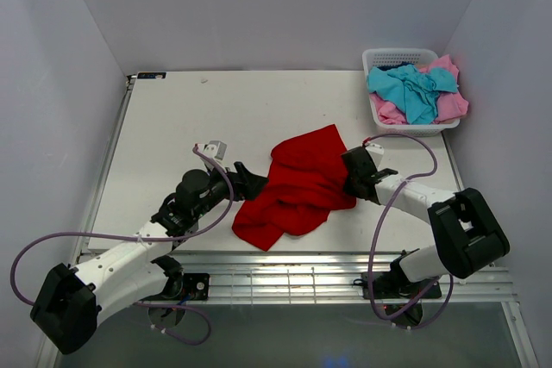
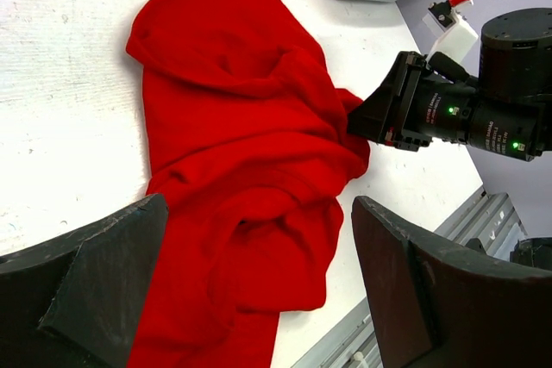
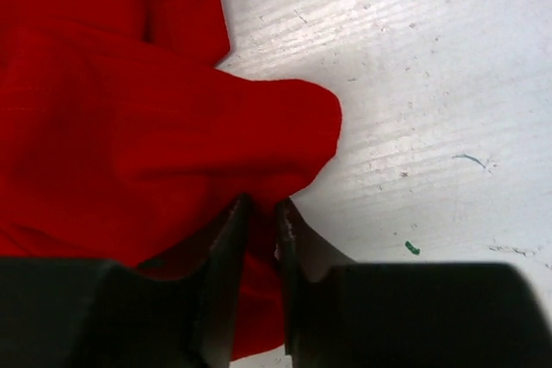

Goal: Fold and stack the t-shirts
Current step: Move the tshirt to the center of the board, then flatten the tshirt out

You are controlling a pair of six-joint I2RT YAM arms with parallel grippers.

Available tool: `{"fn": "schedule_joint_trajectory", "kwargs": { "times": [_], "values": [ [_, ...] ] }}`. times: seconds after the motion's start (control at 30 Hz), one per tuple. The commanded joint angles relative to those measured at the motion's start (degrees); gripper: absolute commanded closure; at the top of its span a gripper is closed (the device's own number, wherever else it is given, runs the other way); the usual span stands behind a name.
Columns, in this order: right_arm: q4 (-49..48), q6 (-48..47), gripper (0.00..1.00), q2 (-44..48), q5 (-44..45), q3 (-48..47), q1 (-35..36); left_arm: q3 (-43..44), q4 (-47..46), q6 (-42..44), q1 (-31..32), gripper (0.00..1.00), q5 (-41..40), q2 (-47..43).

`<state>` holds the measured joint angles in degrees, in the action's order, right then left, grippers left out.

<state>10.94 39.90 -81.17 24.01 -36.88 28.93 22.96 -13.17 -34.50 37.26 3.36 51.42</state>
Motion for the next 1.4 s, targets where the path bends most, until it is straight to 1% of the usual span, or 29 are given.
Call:
{"fn": "schedule_joint_trajectory", "kwargs": {
  "times": [0.0, 0.03, 0.07, 0.2, 0.3, 0.33, 0.37, 0.43, 0.47, 0.53, 0.57, 0.67, 0.7, 0.8, 0.83, 0.93, 1.07, 1.1, 1.17, 1.2, 1.23, 1.27, 1.33, 1.37],
  "values": [
    [-3.02, 0.0, 0.77, -2.06, -3.53, 1.29, -0.28, -0.2, 1.04, 0.49, 0.28, 0.02, -1.16, -1.58],
    [-3.2, -0.17, 0.88, -2.24, -3.71, 1.29, -0.36, -0.28, 1.04, 0.57, 0.36, 0.02, -1.24, -1.76],
    [-3.29, -0.26, 0.92, -2.07, -3.97, 1.37, -0.28, -0.2, 1.21, 0.58, 0.36, 0.02, -1.42, -1.76],
    [-3.12, -1.84, 0.92, -0.14, -3.88, 0.06, -0.28, 0.07, 1.48, 0.84, 0.27, 0.02, -1.86, -1.76],
    [0.73, -4.65, 0.92, 2.15, -1.78, -5.55, -0.28, 0.77, 1.74, 1.28, 0.27, 0.02, -2.47, -1.41],
    [2.49, -5.44, 0.92, 2.67, -1.08, -10.44, -0.28, 1.03, 1.74, 1.37, 0.27, 0.02, -2.48, -1.15],
    [6.68, -7.19, 0.92, 3.64, -0.29, -13.19, -0.28, 1.21, 1.83, 1.37, 0.36, 0.02, -2.48, -0.97],
    [10.05, -8.87, 0.92, 5.05, 1.74, -18.64, -0.28, 1.74, 1.92, 1.45, 0.28, 0.02, -2.48, -0.8],
    [12.42, -10.61, 0.92, 6.79, 2.87, -23.45, -0.28, 1.82, 1.92, 1.37, 0.36, 0.02, -2.48, -0.71],
    [14.89, -12.21, 0.92, 8.65, 4.2, -28.31, -0.36, 2.17, 1.92, 1.28, 0.28, 0.02, -2.48, -0.71],
    [17.86, -12.91, 0.92, 10.14, 5.94, -33.2, -0.36, 2.18, 1.92, 1.28, 0.36, 0.02, -2.48, -0.79],
    [22.09, -16.34, 0.92, 11.73, 8.33, -40.61, -0.36, 2.44, 1.92, 1.37, 0.28, 0.02, -2.48, -0.62],
    [24.89, -17.13, 0.92, 11.73, 9.55, -45.68, -0.36, 2.53, 1.83, 1.37, 0.27, 0.02, -2.48, -0.53],
    [27.99, -19.33, 0.92, 12.17, 10.27, -53.7, -0.45, 2.7, 1.83, 1.02, 0.36, 0.02, -4.5, -0.44],
    [28.0, -19.59, 0.92, 12.52, 9.83, -54.86, -0.36, 2.62, 1.83, 0.67, 0.36, 0.02, -4.58, -0.53],
    [27.38, -19.68, 0.92, 13.14, 7.46, -57.51, -0.45, 2.62, 1.83, 0.05, 0.36, 0.02, -4.76, -0.88],
    [22.74, -18.55, 0.92, 11.56, 0.79, -56.2, -0.36, 2.09, 1.92, 0.14, 0.36, 0.02, -5.2, -2.9],
    [21.33, -18.02, 0.92, 10.95, -3.49, -55.58, -0.36, 1.83, 2.18, 0.14, 0.36, 0.02, -5.37, -3.42],
    [17.47, -16.79, 0.92, 8.06, -7.73, -54.27, -0.36, 1.82, 2.71, 0.22, 0.36, 0.02, -5.99, -4.74],
    [16.14, -15.83, 0.92, 6.82, -12.36, -54.17, -0.28, 1.82, 3.58, 0.22, 0.36, 0.02, -6.17, -5.1],
    [14.74, -15.47, 0.92, 4.2, -14.58, -54.08, -0.28, 2.0, 4.02, 0.22, 0.28, 0.02, -6.6, -5.36],
    [11.33, -15.03, 0.92, 2.87, -19.65, -53.91, -0.36, 2.26, 5.16, 0.22, 0.36, 0.02, -7.04, -5.8],
    [7.71, -13.71, 0.92, -1.07, -25.12, -54.61, -0.1, 2.61, 6.13, 0.31, 0.36, 0.02, -8.27, -6.5],
    [5.69, -13.27, 0.92, -2.4, -30.11, -56.09, 0.07, 2.62, 6.92, 0.22, 0.28, 0.02, -8.71, -7.12]
  ]
}}
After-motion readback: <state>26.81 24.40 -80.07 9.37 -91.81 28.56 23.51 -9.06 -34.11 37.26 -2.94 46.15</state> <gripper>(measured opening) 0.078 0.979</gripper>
